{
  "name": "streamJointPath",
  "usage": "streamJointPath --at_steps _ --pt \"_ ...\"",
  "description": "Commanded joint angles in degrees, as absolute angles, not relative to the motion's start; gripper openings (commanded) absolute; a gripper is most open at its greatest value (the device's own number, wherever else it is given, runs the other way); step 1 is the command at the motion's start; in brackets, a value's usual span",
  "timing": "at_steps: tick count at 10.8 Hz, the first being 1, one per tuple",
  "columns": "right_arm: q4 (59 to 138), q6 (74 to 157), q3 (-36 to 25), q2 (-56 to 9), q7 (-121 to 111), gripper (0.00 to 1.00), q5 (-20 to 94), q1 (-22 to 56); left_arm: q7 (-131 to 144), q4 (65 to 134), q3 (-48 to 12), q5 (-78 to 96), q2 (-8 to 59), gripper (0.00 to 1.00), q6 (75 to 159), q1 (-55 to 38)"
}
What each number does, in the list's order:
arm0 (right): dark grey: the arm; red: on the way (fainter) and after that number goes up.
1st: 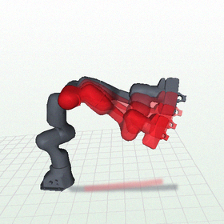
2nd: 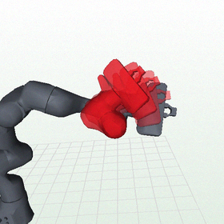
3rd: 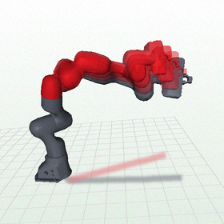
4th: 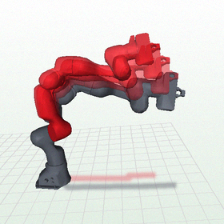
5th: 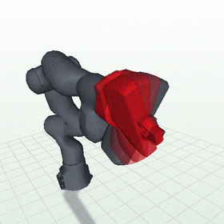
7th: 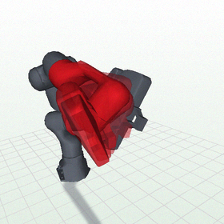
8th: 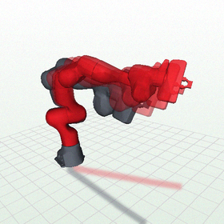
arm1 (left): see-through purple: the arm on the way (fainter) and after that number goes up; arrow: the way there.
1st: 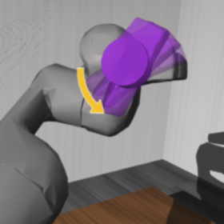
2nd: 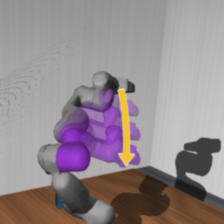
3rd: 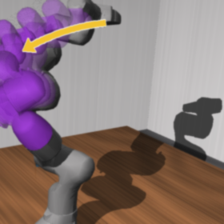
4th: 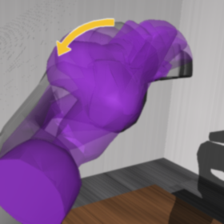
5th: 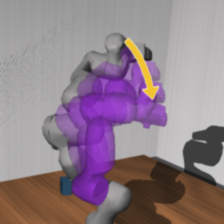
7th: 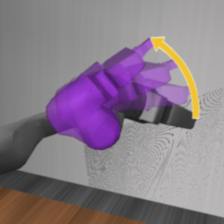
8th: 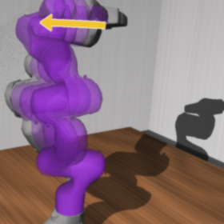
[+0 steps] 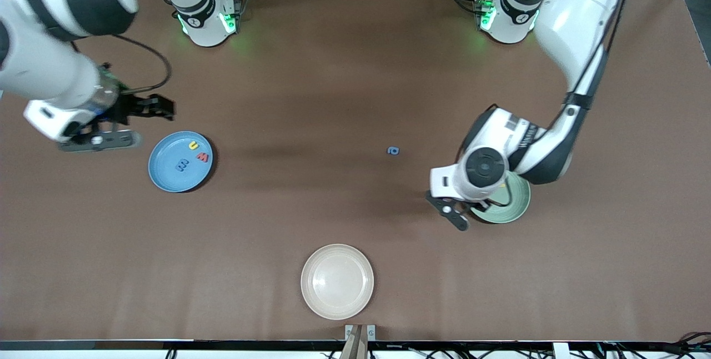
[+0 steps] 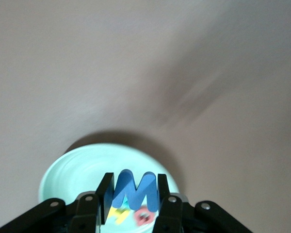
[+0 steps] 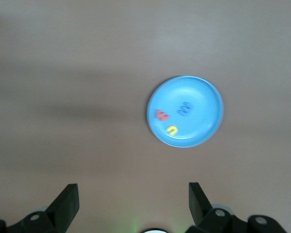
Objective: Sort upper and lower case letters into plates
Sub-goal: 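Carry the blue M to the green plate while the right gripper reaches out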
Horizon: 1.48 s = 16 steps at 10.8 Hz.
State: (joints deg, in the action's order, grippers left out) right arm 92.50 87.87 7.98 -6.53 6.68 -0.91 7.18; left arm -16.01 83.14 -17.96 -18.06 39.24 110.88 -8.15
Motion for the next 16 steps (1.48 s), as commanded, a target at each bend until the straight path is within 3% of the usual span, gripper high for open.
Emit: streamJointPath --at_steps 1,3,7,9,10,11,12,13,16 --pt "91.5 90.8 12.0 -9.2 15.1 1.00 -0.5 11.8 -20.6 85.3 -18.3 -18.7 37.7 0.06 109.2 -3.9" --pt "91.8 97.9 16.4 -12.6 26.6 1.00 -0.6 16.2 -20.4 87.4 -18.4 -18.8 37.6 0.08 107.9 0.3" --pt "91.5 116.7 16.8 -25.5 53.6 1.00 -1.6 31.5 -18.2 91.2 -18.5 -18.2 38.0 0.09 108.6 2.9" --pt "89.2 121.6 16.8 -31.3 61.2 1.00 -3.4 36.2 -18.2 91.6 -18.5 -18.2 38.6 0.14 109.4 3.9" --pt "85.1 121.3 16.6 -34.9 64.1 1.00 -5.6 38.0 -18.3 91.6 -18.4 -18.2 38.8 0.59 109.5 3.9" --pt "81.3 121.3 16.4 -38.7 67.4 1.00 -8.3 39.6 -18.4 91.6 -18.4 -18.3 39.2 0.89 110.0 4.0" --pt "77.3 121.4 16.3 -42.4 70.5 0.95 -9.1 40.7 -18.5 91.4 -18.4 -18.3 39.2 1.00 110.1 4.4" --pt "73.8 121.3 15.3 -45.1 71.8 0.83 -9.7 42.5 -18.5 91.4 -18.4 -18.3 39.2 1.00 110.1 4.6" --pt "65.6 121.9 11.3 -51.8 73.5 0.83 -9.7 46.9 -18.4 90.7 -18.5 -18.3 39.1 1.00 110.1 4.2"
